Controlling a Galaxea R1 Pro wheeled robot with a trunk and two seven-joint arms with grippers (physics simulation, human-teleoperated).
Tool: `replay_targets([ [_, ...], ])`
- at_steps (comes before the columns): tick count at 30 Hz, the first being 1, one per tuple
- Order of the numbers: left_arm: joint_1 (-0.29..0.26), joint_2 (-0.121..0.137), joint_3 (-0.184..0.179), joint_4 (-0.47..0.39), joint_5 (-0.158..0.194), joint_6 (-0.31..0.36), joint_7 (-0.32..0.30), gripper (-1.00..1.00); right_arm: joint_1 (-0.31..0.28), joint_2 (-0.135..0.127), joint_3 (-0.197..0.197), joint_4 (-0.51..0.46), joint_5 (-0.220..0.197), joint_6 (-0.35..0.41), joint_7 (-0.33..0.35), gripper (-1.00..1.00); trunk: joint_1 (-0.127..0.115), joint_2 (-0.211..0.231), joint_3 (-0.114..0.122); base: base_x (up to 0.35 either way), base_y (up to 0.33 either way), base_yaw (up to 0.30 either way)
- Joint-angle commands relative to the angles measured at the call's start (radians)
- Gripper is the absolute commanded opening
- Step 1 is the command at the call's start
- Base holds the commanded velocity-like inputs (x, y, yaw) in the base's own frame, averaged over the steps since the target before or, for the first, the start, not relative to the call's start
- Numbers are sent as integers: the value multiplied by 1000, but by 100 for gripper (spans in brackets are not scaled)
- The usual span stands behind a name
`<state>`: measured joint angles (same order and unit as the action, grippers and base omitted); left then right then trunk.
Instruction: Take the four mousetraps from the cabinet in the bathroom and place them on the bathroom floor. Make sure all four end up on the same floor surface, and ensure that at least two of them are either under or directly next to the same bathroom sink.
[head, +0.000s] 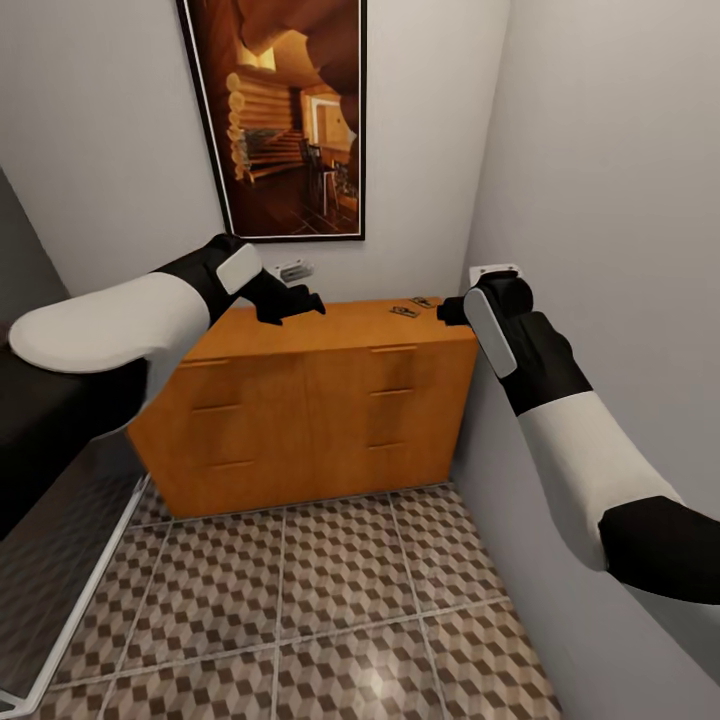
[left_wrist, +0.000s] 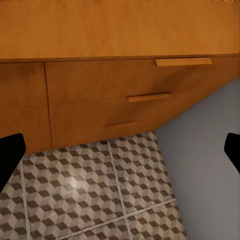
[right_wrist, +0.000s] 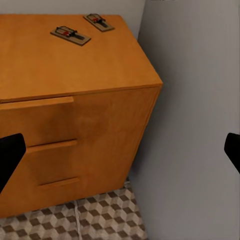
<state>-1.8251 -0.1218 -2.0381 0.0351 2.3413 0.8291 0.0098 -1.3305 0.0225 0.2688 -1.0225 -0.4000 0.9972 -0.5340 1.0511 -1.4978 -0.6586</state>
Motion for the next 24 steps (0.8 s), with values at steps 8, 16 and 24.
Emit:
replay_targets([
  [8,3,-8,-5,-3,10,5,1,100,-1,-1,-1,15,-11,4,-9,100,0,0,-1,271,-49,0],
  [16,7,-8,-4,-34,10,4,2,100,-1,-1,-2,22,-11,4,-9,100,0,0,-1,318,-75,0],
  [24,8,-4,1,-79,10,3,2,100,0,4,-2,41,-12,4,-8,100,0,0,-1,326,-67,0],
])
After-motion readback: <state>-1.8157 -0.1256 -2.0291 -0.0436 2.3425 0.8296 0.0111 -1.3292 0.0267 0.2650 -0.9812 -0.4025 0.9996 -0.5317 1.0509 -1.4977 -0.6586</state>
